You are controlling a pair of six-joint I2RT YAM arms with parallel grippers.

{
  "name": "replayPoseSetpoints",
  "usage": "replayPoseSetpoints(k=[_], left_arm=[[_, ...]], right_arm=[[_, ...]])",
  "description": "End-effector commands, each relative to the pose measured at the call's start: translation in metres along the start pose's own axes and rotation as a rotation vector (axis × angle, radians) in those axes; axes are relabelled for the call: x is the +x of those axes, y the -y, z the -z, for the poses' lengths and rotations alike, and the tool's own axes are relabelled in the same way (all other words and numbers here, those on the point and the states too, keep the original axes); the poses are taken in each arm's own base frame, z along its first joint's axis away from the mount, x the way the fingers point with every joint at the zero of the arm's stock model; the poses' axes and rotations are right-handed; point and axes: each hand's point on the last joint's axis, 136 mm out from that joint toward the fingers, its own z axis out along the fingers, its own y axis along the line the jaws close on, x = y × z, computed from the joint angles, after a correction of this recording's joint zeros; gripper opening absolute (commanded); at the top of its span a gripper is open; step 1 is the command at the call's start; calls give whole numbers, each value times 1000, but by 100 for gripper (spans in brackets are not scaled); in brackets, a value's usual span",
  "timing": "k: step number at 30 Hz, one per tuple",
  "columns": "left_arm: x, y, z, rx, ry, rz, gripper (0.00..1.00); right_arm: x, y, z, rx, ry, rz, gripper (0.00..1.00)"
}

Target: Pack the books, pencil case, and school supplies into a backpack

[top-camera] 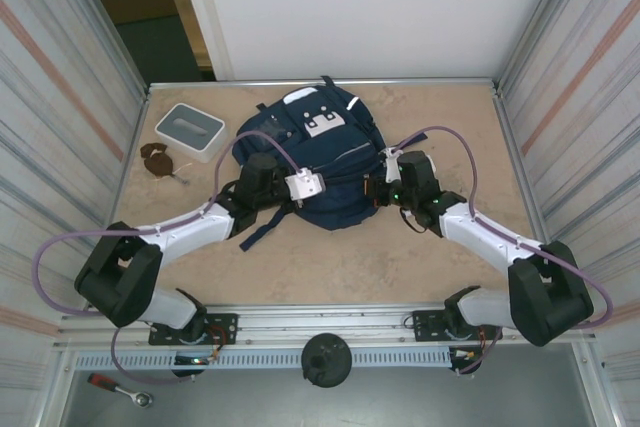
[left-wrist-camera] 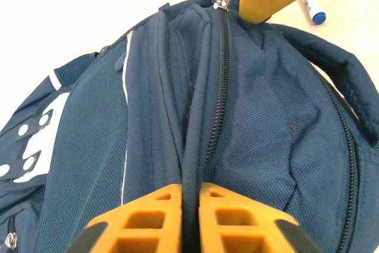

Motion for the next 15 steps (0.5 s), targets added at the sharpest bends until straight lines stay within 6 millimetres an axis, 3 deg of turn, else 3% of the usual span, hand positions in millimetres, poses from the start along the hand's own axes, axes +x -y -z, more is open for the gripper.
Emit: replayPoseSetpoints(k=[1,3,7,15], left_arm=[[3,-33,14,-130,-28,47,28],[-5,-28,19,-103,-5,68,41],[-22,-13,26,-42,32,64,52],[-33,17,5,55,-29,-1,56]], right_arm=[[-16,-10,1,-4,36,20,0],[-18,-22,1,-38,39,26,0],[-21,-38,2,-73,48,38,0],[-25,-59,7,-123,66,53,0]])
